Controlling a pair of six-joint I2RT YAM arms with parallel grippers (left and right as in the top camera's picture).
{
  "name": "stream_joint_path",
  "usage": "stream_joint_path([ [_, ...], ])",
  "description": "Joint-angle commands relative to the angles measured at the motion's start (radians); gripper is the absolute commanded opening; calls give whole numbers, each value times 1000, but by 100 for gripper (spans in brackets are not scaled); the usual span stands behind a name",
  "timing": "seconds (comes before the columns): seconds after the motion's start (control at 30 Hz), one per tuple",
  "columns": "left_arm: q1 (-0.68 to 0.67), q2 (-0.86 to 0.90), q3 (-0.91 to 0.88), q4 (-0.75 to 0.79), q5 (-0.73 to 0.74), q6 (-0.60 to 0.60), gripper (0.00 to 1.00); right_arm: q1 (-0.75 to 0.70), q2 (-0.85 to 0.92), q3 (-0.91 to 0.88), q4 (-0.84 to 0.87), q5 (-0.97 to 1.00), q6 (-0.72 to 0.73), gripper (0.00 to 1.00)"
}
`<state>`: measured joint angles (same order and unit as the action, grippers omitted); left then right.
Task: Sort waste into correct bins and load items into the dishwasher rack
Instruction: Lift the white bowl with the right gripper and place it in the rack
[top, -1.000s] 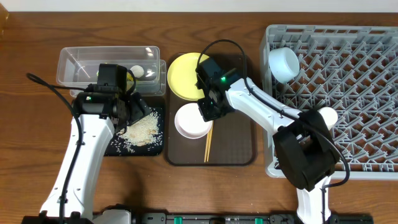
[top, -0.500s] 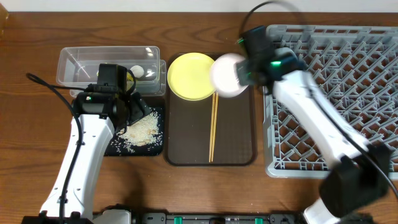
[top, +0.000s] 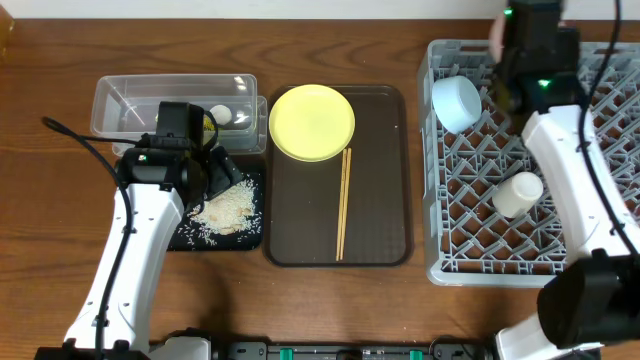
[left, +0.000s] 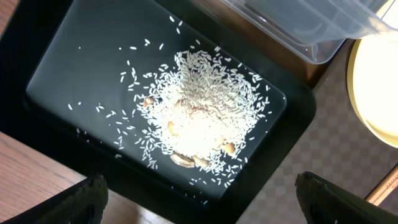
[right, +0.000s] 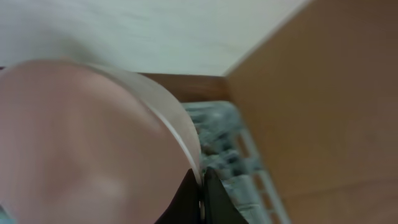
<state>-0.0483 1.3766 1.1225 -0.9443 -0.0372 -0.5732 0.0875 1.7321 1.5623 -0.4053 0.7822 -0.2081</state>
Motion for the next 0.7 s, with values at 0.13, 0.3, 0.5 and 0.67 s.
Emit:
stream_joint_path([
  [0.13, 5, -6, 9, 0, -16, -5, 99, -85, 105, 8, 20, 106, -108, 1],
  [0.3, 5, -6, 9, -1, -16, -5, 99, -87, 178, 8, 40, 135, -103, 1],
  [0.5, 5, -6, 9, -1, -16, -5, 99, -72, 257, 8, 101, 229, -103, 1],
  [0.67, 5, -6, 9, -1, -16, -5, 99, -40, 288, 6, 102, 235, -73, 1],
])
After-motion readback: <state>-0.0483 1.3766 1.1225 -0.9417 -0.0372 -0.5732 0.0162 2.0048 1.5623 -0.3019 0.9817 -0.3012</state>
